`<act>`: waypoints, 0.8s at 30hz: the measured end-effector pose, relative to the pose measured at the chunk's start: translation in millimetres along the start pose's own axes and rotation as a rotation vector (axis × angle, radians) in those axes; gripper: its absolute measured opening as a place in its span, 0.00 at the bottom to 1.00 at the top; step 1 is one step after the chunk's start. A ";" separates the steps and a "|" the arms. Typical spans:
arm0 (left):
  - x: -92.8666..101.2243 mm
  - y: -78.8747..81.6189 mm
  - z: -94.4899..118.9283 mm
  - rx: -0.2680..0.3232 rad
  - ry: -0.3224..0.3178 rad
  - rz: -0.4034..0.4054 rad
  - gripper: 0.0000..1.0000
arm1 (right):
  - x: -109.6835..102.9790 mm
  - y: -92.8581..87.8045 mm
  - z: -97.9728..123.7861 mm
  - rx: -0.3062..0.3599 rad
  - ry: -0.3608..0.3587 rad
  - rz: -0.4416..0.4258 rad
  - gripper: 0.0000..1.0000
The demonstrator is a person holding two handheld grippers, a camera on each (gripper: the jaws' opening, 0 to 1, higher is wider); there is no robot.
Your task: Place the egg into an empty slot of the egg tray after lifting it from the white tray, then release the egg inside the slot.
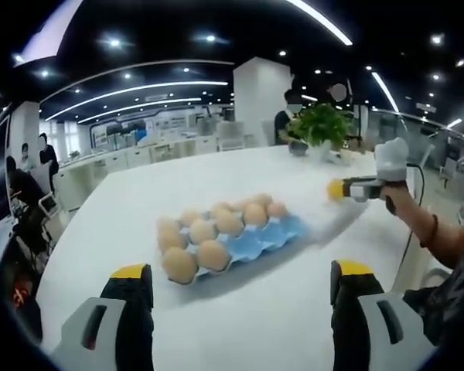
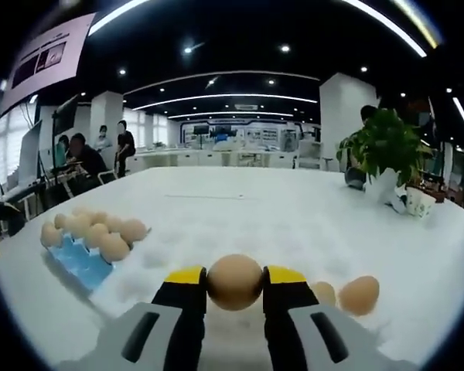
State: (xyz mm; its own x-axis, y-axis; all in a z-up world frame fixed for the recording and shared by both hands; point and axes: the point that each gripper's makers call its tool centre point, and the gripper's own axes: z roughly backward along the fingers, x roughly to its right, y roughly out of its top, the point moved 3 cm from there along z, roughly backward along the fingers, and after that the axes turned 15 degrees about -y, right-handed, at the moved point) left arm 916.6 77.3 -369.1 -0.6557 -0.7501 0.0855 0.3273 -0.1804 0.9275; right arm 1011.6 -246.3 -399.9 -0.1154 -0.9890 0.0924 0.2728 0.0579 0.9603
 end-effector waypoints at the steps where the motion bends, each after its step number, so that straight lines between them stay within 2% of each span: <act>1: 0.0 -0.2 0.1 0.000 0.000 0.000 0.97 | -1.5 1.1 1.1 0.008 0.011 -0.002 0.29; 5: -0.1 -0.7 0.9 0.000 0.002 0.000 0.97 | -9.3 2.4 4.2 0.014 0.016 0.006 0.29; 24: -1.6 -4.0 2.1 -0.008 0.001 0.003 0.97 | -74.5 13.8 10.6 0.022 0.166 -0.007 0.29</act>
State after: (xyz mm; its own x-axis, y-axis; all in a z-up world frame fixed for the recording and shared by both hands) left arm 914.8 80.6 -372.1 -0.6538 -0.7515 0.0883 0.3351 -0.1829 0.9243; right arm 1013.8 -170.4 -390.8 0.0428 -0.9982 0.0426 0.2511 0.0520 0.9665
